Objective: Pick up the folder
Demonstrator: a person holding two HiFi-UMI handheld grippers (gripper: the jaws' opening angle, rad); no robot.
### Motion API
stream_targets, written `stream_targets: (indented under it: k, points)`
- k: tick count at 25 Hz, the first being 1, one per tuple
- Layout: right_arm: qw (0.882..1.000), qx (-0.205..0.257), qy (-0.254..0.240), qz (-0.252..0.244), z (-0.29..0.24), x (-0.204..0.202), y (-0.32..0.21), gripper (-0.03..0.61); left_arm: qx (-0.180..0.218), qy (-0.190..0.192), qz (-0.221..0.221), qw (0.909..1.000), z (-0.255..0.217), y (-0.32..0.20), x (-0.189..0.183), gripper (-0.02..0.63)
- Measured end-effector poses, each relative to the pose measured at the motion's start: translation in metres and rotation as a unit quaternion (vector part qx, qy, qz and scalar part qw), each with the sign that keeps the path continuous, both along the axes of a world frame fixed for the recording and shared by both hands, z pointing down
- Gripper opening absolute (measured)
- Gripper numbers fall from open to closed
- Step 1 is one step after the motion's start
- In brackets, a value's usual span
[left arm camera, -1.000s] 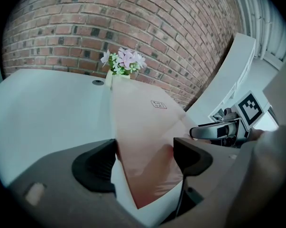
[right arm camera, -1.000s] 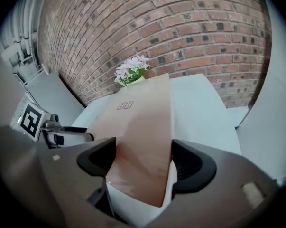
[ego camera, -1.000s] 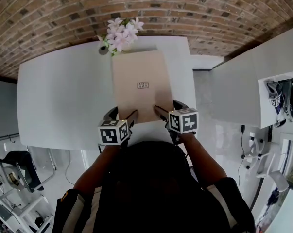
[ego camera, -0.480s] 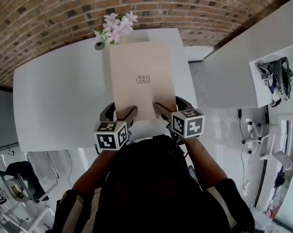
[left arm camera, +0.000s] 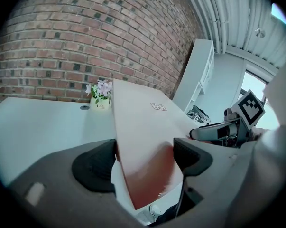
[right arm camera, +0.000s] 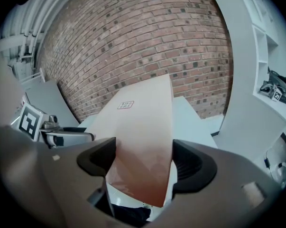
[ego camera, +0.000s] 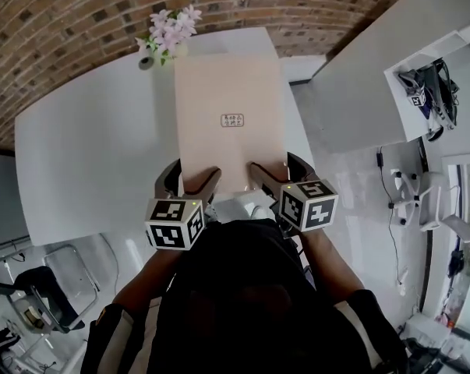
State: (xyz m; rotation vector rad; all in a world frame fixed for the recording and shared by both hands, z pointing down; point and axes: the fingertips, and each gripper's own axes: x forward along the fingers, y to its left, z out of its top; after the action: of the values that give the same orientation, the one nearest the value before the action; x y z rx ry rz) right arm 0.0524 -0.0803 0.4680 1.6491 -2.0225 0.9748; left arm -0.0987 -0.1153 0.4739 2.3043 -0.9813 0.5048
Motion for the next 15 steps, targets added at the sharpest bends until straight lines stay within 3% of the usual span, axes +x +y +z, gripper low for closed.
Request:
stream_targets:
  k: [15]
  points:
    - [0.997, 0.072, -0.011, 0.023, -0.056, 0.115, 0.089, 0.376, 0.079, 0.004, 0.008, 0.9968, -0.065, 0.083, 0.115, 0.388]
